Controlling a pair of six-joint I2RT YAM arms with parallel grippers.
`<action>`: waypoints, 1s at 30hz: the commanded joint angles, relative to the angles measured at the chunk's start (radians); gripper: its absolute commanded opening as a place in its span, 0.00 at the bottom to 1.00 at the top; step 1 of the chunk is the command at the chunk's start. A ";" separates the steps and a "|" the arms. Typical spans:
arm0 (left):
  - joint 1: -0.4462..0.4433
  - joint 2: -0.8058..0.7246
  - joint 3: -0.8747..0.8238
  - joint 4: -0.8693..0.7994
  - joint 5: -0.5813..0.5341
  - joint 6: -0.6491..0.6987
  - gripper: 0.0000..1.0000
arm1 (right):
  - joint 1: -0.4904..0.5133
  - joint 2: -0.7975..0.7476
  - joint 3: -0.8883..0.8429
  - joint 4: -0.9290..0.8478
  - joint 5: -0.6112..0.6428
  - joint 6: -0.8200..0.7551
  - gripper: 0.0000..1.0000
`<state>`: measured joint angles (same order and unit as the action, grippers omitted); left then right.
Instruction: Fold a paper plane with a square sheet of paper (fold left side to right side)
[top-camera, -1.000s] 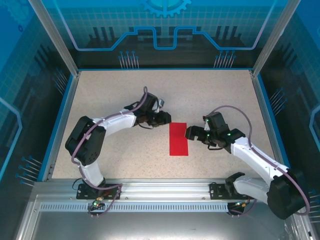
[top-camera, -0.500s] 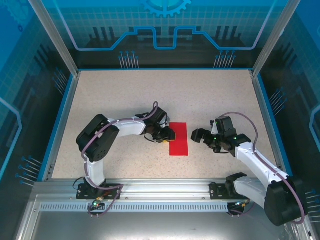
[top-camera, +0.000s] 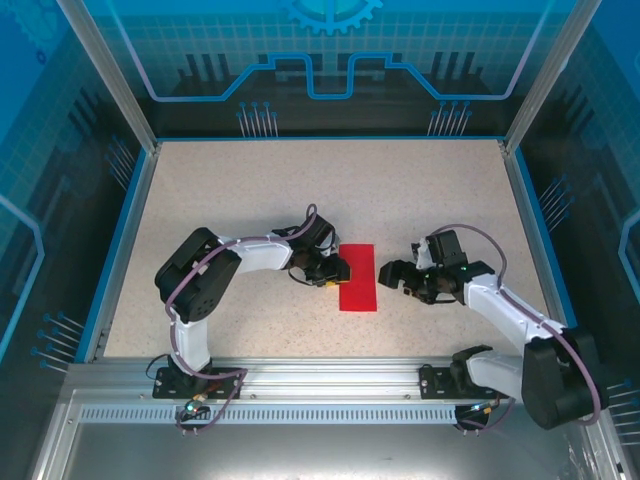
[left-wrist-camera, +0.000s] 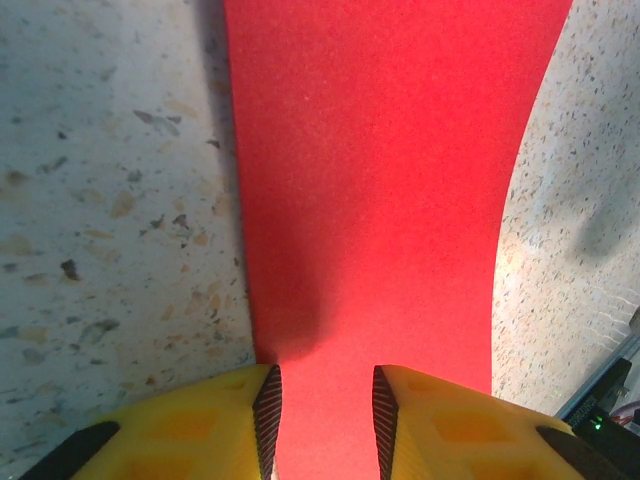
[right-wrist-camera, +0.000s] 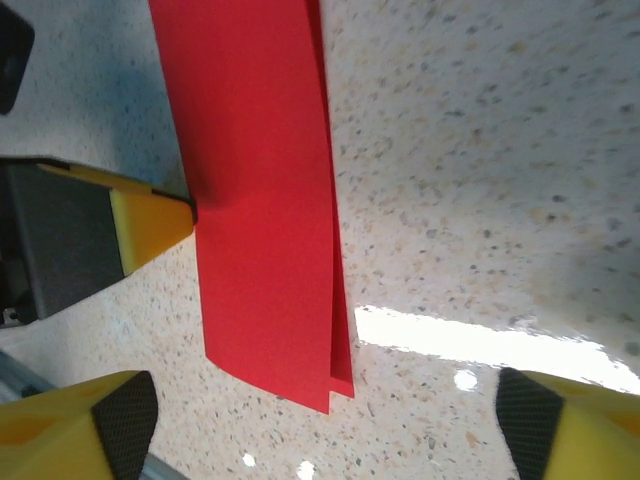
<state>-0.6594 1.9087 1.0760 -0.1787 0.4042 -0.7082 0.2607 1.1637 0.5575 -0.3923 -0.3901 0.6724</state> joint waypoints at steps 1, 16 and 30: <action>-0.007 0.017 -0.020 -0.027 -0.018 -0.015 0.33 | -0.013 0.056 0.027 0.069 -0.127 0.015 0.80; -0.014 0.018 -0.015 -0.021 -0.015 -0.019 0.34 | 0.060 0.299 0.094 0.084 -0.213 0.072 0.60; -0.014 0.016 -0.016 -0.017 -0.013 -0.019 0.34 | 0.124 0.400 0.131 0.110 -0.200 0.102 0.56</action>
<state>-0.6594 1.9087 1.0760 -0.1783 0.4038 -0.7086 0.3691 1.5478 0.6632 -0.2890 -0.5694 0.7601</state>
